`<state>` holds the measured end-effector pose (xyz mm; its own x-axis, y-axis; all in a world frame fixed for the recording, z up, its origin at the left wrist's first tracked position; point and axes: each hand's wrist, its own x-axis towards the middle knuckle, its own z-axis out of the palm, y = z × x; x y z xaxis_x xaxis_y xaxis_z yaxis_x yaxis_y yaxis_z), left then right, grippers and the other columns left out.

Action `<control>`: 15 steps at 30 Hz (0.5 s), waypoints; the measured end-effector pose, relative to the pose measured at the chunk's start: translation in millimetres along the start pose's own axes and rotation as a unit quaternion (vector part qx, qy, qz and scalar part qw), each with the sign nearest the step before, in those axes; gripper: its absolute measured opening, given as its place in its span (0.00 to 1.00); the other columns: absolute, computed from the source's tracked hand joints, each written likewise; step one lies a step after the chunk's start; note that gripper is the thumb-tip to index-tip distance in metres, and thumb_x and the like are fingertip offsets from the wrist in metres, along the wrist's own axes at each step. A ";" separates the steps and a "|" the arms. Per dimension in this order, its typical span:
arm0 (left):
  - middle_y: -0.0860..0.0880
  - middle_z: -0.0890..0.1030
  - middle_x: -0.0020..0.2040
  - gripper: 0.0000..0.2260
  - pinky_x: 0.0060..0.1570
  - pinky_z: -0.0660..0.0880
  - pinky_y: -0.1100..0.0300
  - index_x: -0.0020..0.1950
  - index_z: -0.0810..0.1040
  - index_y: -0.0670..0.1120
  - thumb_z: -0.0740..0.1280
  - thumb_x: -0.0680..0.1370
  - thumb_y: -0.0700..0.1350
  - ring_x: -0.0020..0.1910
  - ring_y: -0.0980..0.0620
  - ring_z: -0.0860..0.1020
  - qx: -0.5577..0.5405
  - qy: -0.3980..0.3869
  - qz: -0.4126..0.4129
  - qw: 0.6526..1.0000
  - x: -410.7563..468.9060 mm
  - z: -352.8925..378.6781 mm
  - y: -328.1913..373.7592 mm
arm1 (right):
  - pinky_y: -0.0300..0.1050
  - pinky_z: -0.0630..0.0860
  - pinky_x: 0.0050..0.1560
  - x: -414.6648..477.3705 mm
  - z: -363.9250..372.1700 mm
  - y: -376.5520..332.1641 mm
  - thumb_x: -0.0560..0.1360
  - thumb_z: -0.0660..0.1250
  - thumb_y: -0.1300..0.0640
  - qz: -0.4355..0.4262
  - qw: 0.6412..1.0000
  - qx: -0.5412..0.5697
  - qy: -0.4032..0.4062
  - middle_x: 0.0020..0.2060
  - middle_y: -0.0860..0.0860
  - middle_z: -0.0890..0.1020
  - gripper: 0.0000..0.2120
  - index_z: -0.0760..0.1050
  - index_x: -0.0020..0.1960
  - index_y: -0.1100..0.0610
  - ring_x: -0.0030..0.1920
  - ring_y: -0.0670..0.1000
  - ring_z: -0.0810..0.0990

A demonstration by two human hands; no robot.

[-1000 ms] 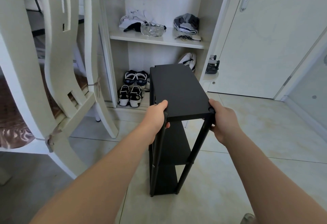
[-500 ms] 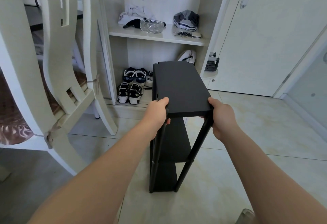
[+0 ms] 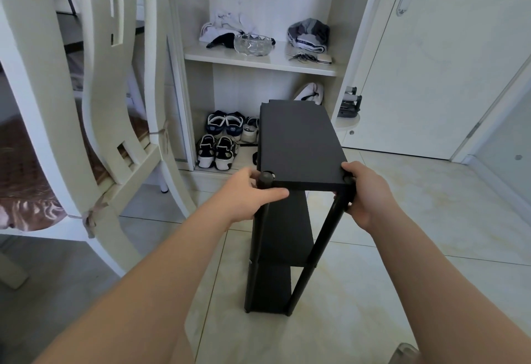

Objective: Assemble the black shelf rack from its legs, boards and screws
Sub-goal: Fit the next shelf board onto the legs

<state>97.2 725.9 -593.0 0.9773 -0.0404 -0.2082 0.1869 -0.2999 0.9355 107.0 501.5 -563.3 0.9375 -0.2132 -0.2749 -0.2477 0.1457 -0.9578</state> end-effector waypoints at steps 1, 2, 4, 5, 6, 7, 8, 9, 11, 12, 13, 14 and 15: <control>0.52 0.80 0.53 0.21 0.45 0.81 0.54 0.54 0.71 0.58 0.79 0.69 0.56 0.50 0.52 0.81 -0.003 0.011 0.008 1.000 1.9 -3.6 -0.4 | 0.52 0.71 0.48 -1.9 1.0 0.1 0.78 0.67 0.55 0.004 1.000 0.002 -0.006 0.33 0.51 0.77 0.06 0.77 0.45 0.56 0.41 0.55 0.74; 0.51 0.80 0.54 0.22 0.51 0.81 0.51 0.55 0.72 0.57 0.79 0.68 0.56 0.52 0.51 0.81 -0.004 0.023 0.012 1.000 4.6 -8.7 -1.2 | 0.52 0.73 0.47 -4.1 2.6 0.8 0.79 0.66 0.55 0.008 1.000 0.006 -0.015 0.32 0.50 0.79 0.06 0.77 0.45 0.56 0.42 0.56 0.76; 0.51 0.81 0.55 0.25 0.59 0.78 0.44 0.58 0.73 0.55 0.80 0.66 0.56 0.55 0.49 0.80 -0.008 0.054 0.014 0.998 8.9 -20.8 -2.2 | 0.52 0.77 0.48 -9.5 9.0 3.7 0.79 0.66 0.56 0.016 0.999 0.012 -0.037 0.32 0.50 0.83 0.06 0.77 0.44 0.55 0.41 0.55 0.81; 0.51 0.81 0.55 0.27 0.61 0.76 0.43 0.60 0.73 0.54 0.81 0.66 0.56 0.56 0.49 0.80 -0.016 0.076 0.011 0.997 10.7 -25.9 -3.0 | 0.51 0.78 0.48 -12.3 13.3 6.2 0.79 0.66 0.55 0.018 0.998 0.013 -0.053 0.35 0.51 0.84 0.06 0.77 0.44 0.55 0.41 0.55 0.83; 0.51 0.80 0.56 0.29 0.63 0.75 0.42 0.62 0.73 0.52 0.80 0.67 0.56 0.58 0.48 0.79 -0.025 0.103 0.006 0.994 12.5 -28.7 -3.8 | 0.51 0.79 0.48 -14.7 17.7 8.8 0.80 0.66 0.55 0.020 0.997 0.013 -0.072 0.39 0.53 0.85 0.06 0.78 0.47 0.56 0.43 0.55 0.85; 0.50 0.79 0.59 0.30 0.63 0.75 0.42 0.65 0.72 0.50 0.79 0.68 0.56 0.59 0.48 0.78 -0.035 0.132 -0.002 0.991 14.4 -29.3 -4.6 | 0.51 0.80 0.49 -16.9 21.9 11.0 0.80 0.67 0.54 0.021 0.995 0.012 -0.092 0.42 0.55 0.86 0.07 0.79 0.52 0.58 0.45 0.55 0.86; 0.48 0.78 0.61 0.31 0.64 0.74 0.42 0.67 0.71 0.49 0.78 0.70 0.57 0.60 0.47 0.77 -0.050 0.162 -0.013 0.985 15.6 -27.8 -4.9 | 0.50 0.81 0.50 -17.6 25.1 12.6 0.81 0.67 0.54 0.022 0.994 0.004 -0.110 0.46 0.56 0.87 0.09 0.79 0.56 0.59 0.48 0.56 0.87; 0.47 0.77 0.63 0.31 0.64 0.74 0.42 0.68 0.69 0.48 0.76 0.72 0.58 0.61 0.46 0.76 -0.072 0.186 -0.030 0.980 15.8 -24.3 -4.2 | 0.50 0.82 0.50 -17.2 26.8 13.1 0.81 0.68 0.52 0.022 0.992 -0.011 -0.124 0.47 0.56 0.87 0.11 0.78 0.58 0.59 0.48 0.56 0.87; 0.46 0.76 0.61 0.28 0.62 0.75 0.43 0.67 0.67 0.48 0.73 0.74 0.59 0.60 0.44 0.77 -0.128 0.203 -0.062 0.969 13.3 -13.3 0.5 | 0.49 0.82 0.46 -14.8 25.3 9.0 0.81 0.67 0.48 0.016 0.991 -0.053 -0.123 0.45 0.54 0.88 0.14 0.79 0.57 0.58 0.46 0.54 0.88; 0.47 0.77 0.59 0.27 0.58 0.78 0.44 0.64 0.68 0.48 0.72 0.74 0.60 0.58 0.44 0.79 -0.148 0.190 -0.070 0.968 11.1 -6.4 4.3 | 0.47 0.82 0.44 -11.2 21.9 5.9 0.81 0.67 0.45 0.009 0.993 -0.064 -0.103 0.44 0.53 0.88 0.16 0.80 0.56 0.58 0.45 0.53 0.88; 0.47 0.79 0.56 0.25 0.53 0.80 0.47 0.63 0.68 0.48 0.71 0.74 0.61 0.54 0.45 0.81 -0.158 0.164 -0.072 0.971 9.0 1.7 8.0 | 0.46 0.81 0.42 -6.4 17.5 3.0 0.80 0.67 0.44 0.002 0.995 -0.065 -0.075 0.43 0.52 0.88 0.17 0.80 0.55 0.58 0.44 0.52 0.88; 0.48 0.81 0.54 0.24 0.49 0.81 0.49 0.63 0.70 0.48 0.70 0.75 0.61 0.51 0.47 0.83 -0.169 0.127 -0.070 0.975 7.8 11.2 10.9 | 0.44 0.80 0.40 -1.3 13.2 0.5 0.79 0.68 0.43 -0.004 0.997 -0.055 -0.050 0.44 0.52 0.88 0.17 0.81 0.54 0.57 0.42 0.51 0.87; 0.49 0.84 0.51 0.21 0.48 0.81 0.50 0.62 0.72 0.48 0.69 0.76 0.60 0.48 0.49 0.85 -0.183 0.088 -0.061 0.977 6.8 21.5 13.6 | 0.43 0.80 0.39 3.5 10.4 -1.4 0.79 0.69 0.44 -0.004 0.999 -0.041 -0.035 0.46 0.53 0.88 0.17 0.82 0.54 0.58 0.41 0.51 0.86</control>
<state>104.3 701.0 -587.9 0.9416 0.1479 -0.3025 0.2953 0.0692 0.9529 113.2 510.6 -562.0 0.9535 -0.1461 -0.2637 -0.2569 0.0642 -0.9643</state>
